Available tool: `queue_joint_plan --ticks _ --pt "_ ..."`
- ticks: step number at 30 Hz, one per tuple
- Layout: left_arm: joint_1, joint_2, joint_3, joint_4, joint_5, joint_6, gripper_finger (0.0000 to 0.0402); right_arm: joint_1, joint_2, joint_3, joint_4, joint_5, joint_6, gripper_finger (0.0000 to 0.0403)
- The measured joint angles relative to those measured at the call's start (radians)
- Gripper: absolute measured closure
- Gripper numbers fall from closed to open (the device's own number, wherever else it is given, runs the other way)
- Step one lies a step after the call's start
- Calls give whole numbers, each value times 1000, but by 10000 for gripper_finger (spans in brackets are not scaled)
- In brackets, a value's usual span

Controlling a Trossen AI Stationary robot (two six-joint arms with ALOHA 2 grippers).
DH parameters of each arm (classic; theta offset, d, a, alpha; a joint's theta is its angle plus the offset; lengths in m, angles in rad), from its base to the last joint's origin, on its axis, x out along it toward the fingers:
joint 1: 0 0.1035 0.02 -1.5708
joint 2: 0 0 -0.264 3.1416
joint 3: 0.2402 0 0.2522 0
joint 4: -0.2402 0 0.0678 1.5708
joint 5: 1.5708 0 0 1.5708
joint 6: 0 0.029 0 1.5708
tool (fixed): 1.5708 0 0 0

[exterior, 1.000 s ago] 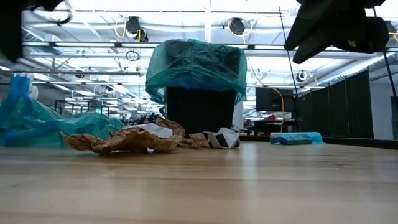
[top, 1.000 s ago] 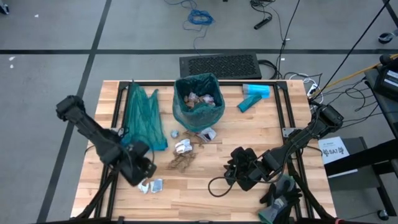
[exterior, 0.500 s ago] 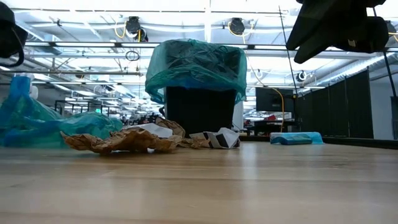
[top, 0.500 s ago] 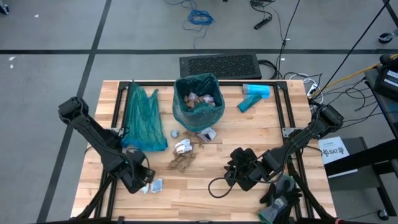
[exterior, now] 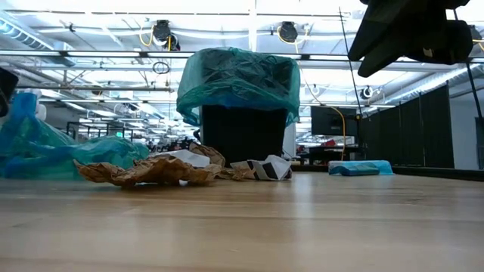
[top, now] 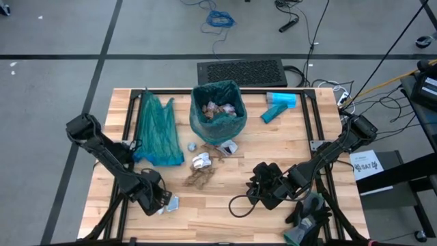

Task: Place trash/remove bag and relplace
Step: Put the white paper into the blue trash bag inside the black trash bin

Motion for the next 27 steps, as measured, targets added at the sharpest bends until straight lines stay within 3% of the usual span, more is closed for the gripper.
queue_joint_plan --ticks 5,19,27 --pt "0 27 12 120 -39 32 387 0 0 0 0 0 -11 282" --pt "24 26 228 -76 -206 121 400 0 0 0 0 5 -43 282" --pt "124 -47 406 -312 -353 302 401 0 0 0 0 6 -61 282"
